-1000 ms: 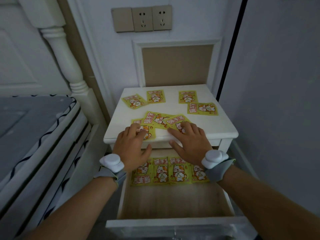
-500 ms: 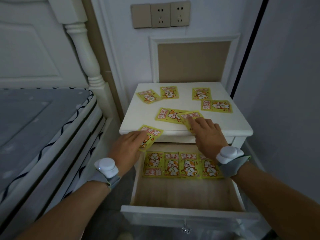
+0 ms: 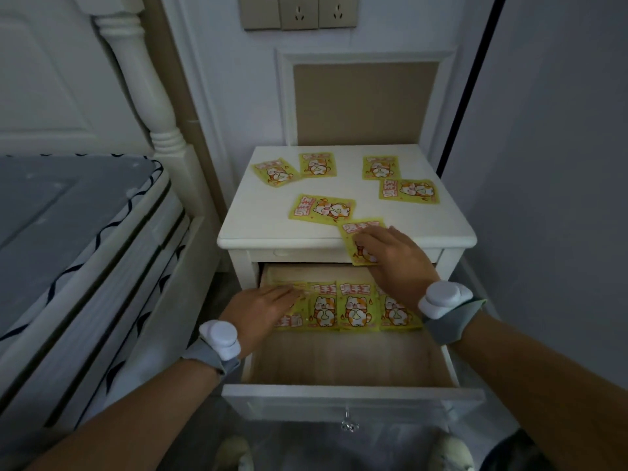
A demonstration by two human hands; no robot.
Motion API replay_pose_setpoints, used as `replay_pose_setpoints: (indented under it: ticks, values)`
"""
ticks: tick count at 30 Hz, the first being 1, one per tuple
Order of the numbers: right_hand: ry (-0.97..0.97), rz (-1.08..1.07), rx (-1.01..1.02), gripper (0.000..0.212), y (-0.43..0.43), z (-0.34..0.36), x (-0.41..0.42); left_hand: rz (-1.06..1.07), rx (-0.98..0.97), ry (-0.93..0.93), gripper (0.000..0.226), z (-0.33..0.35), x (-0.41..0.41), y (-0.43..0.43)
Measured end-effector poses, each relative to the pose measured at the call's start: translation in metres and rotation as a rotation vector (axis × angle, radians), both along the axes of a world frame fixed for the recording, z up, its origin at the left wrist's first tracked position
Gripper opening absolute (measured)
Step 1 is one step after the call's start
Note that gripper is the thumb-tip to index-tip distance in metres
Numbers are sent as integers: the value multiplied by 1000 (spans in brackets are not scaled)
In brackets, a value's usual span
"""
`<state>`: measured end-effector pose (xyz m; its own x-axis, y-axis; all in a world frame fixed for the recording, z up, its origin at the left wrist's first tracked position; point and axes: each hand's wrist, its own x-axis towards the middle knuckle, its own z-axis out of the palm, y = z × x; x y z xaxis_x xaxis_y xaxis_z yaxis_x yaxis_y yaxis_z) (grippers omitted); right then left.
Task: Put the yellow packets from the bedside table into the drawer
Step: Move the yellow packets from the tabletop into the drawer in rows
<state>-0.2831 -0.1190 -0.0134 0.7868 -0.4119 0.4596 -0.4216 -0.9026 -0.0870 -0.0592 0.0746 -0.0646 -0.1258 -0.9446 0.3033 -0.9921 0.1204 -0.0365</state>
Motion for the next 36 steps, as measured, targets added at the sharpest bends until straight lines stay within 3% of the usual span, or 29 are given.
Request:
replay_pose_setpoints:
  ticks: [5, 10, 17, 24, 31, 36]
  values:
    - [-26, 102, -123, 35, 20, 8, -9, 123, 120, -155, 47, -25, -5, -19]
    - [16, 220, -207, 31, 41, 2, -11, 197, 218, -186, 29, -57, -3, -39]
    - [247, 227, -107, 22, 31, -61, 9, 296, 340, -139, 28, -78, 7, -49]
    - [389, 193, -36, 38, 39, -108, 29, 166, 283, -136, 51, -73, 13, -45]
    - [439, 151, 167, 20, 37, -122, 41, 153, 277, -68, 66, -75, 18, -43]
    - [517, 123, 272, 40, 30, -118, 49, 176, 342, -21, 78, -68, 15, -42]
